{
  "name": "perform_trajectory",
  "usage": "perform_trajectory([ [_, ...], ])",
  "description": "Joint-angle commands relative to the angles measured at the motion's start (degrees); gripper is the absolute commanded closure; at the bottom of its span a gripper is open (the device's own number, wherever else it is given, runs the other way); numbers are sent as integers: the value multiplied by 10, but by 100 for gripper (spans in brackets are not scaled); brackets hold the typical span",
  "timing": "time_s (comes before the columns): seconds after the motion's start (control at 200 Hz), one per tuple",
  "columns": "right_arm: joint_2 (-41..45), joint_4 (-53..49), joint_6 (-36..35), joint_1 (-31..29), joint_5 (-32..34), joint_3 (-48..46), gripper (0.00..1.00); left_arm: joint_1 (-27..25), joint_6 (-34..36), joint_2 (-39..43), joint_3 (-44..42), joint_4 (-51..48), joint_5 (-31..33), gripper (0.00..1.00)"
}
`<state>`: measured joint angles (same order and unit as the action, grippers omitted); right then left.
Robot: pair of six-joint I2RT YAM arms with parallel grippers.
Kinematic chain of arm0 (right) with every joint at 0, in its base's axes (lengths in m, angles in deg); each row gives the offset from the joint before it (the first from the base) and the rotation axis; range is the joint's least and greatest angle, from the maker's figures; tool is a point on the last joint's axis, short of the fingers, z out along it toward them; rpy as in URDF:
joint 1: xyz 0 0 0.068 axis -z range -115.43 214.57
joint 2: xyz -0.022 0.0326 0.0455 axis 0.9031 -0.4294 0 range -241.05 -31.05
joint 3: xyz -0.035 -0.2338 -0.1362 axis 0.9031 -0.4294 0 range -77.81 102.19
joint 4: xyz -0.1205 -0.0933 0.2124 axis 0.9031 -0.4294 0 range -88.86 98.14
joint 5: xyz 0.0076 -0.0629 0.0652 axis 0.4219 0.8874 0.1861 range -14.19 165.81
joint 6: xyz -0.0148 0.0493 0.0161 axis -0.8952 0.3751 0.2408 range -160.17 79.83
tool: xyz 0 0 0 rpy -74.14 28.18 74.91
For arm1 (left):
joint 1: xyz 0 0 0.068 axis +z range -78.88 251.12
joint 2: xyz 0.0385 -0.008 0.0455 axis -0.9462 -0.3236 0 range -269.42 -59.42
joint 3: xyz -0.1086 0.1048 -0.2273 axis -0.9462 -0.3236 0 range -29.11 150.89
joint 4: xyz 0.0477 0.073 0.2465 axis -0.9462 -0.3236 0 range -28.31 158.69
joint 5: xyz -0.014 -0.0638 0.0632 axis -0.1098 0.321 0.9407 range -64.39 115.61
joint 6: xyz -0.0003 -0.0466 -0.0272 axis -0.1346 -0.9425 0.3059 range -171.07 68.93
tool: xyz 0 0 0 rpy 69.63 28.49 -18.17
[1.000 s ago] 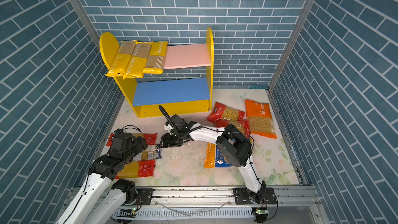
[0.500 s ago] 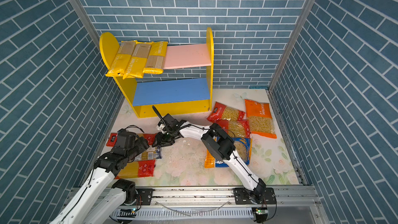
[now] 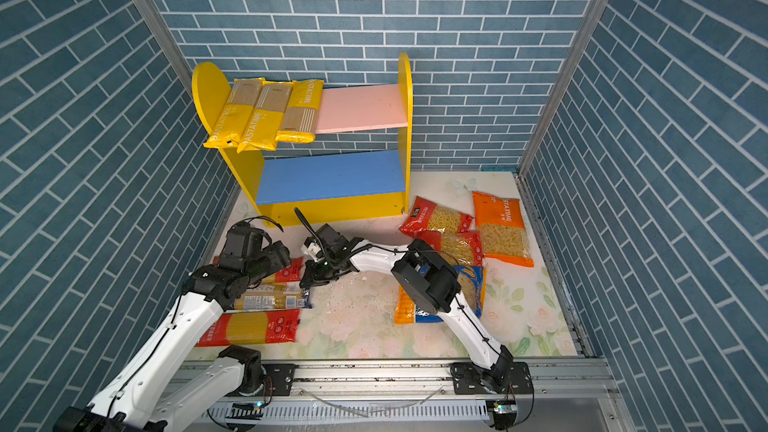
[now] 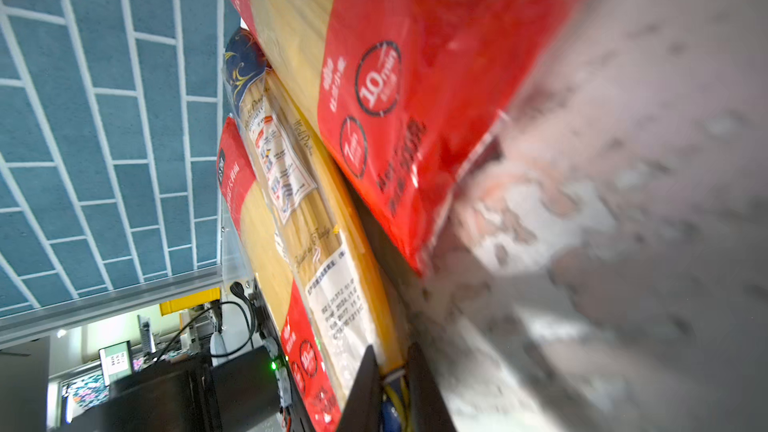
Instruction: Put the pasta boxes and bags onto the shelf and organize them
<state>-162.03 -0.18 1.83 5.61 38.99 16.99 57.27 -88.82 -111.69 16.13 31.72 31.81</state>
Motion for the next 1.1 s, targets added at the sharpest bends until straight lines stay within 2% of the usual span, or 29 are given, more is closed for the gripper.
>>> perform_trajectory([
  [0.0, 80, 25, -9, 28, 45, -53, 94, -9, 1, -7, 14, -6, -4, 17],
  [0.1, 142, 49, -16, 44, 80, -131, 96, -34, 0, -22, 21, 25, -8, 17],
  [0.255, 222, 77, -10, 81, 133, -242, 99, -98, 6, -56, 41, 51, 26, 17],
  [0.38, 271, 69, -16, 107, 162, -284, 100, -134, -13, -65, 29, 72, 48, 17],
  [0.52, 322, 61, -24, 120, 228, -329, 100, -151, -32, -75, 15, 83, 50, 17],
  [0.65, 347, 65, -24, 127, 264, -356, 100, -174, -35, -87, 10, 85, 55, 17],
  [0.93, 383, 79, -22, 129, 299, -384, 100, -175, -42, -88, -11, 102, 40, 17],
  [1.045, 401, 65, -54, 130, 315, -381, 100, -177, -45, -84, -21, 112, 39, 17],
  [1.09, 404, 45, -73, 130, 339, -371, 100, -177, -48, -81, -29, 119, 42, 17],
])
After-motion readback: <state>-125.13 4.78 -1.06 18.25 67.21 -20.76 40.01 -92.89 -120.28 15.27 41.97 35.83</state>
